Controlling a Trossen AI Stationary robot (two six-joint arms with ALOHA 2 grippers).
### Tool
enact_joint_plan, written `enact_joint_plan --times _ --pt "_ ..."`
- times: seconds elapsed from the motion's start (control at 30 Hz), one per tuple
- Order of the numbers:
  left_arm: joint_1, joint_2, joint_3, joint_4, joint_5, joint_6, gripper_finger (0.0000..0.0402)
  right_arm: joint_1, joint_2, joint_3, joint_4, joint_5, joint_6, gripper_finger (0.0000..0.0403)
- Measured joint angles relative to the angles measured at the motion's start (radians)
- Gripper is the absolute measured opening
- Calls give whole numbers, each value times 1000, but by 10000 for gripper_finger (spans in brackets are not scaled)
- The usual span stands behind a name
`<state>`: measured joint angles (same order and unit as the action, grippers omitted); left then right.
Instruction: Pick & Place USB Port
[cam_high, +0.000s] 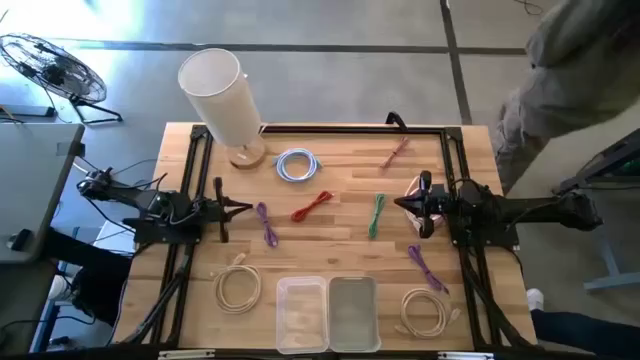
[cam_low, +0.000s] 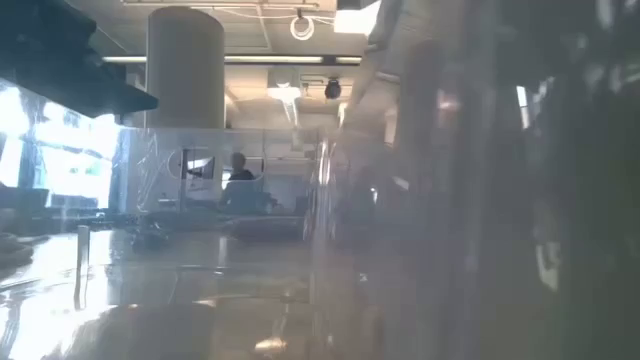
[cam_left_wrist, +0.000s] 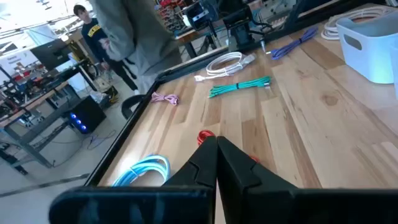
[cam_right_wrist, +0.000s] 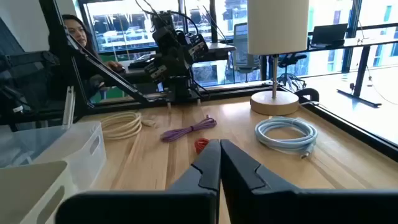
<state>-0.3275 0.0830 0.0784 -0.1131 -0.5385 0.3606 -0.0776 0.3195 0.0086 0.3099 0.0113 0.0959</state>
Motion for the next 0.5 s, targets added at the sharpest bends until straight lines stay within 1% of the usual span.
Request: enact_joint_plan --times 0.37,0.5 --pt "0 0 -1 -1 0 1 0 0 0 0 -26 0 4 0" --pt "0 0 -1 -1 0 1 0 0 0 17 -55 -8 70 0"
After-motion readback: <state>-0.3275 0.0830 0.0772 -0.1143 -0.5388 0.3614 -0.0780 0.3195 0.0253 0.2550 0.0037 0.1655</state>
